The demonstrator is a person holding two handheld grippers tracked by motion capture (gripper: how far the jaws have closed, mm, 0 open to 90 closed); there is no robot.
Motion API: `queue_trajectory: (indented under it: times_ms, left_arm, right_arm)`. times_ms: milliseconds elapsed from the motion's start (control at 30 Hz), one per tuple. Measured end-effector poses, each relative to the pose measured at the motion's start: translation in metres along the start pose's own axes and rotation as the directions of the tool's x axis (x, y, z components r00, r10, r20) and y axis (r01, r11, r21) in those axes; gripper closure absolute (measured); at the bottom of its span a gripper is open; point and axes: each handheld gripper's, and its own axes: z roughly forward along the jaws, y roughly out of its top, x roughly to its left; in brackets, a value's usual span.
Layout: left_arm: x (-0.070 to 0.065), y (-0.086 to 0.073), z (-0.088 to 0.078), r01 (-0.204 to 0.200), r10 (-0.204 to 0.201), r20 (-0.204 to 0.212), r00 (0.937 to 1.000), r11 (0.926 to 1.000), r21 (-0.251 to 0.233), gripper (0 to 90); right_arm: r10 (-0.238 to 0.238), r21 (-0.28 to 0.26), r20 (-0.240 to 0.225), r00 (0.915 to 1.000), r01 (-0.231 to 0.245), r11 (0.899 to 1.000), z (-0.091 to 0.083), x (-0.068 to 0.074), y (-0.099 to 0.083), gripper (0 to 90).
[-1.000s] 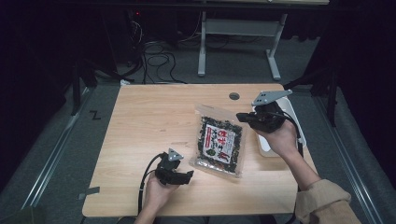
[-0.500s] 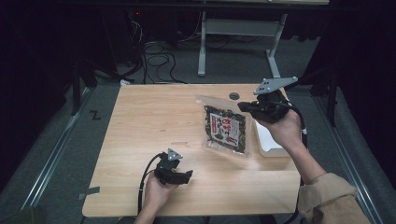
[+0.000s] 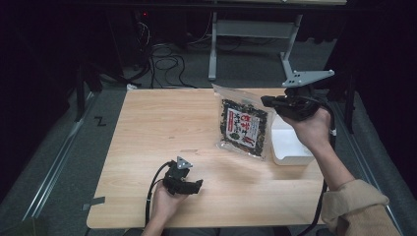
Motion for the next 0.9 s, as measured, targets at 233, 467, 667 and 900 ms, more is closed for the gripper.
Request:
queue_trajectory:
  times_ms: [233, 467, 667, 900]
  left_arm:
    - [0.000, 0.000, -0.001, -0.001, 0.001, 0.003, 1.0000, 1.0000, -0.005, 27.8]
    - [-0.001, 0.000, -0.001, -0.004, 0.004, 0.002, 1.0000, 1.0000, 0.001, 27.8]
    - [-0.001, 0.000, 0.000, -0.010, 0.010, 0.006, 0.9999, 0.9999, 0.006, 27.8]
    - [-0.001, 0.000, 0.000, -0.008, 0.008, 0.006, 0.9999, 1.0000, 0.005, 27.8]
  right_arm:
    - [0.017, -0.030, 0.035, 0.9992, -0.016, 0.999, -0.013, -0.008, 0.003, 90.0]
    - [0.053, -0.051, 0.079, 0.9955, -0.049, 0.998, -0.025, -0.022, 0.002, 90.0]
    - [0.086, -0.059, 0.112, 0.9899, -0.080, 0.995, -0.032, -0.032, -0.002, 90.0]
    - [0.112, -0.076, 0.169, 0.9792, -0.100, 0.992, -0.040, -0.045, -0.010, 90.0]
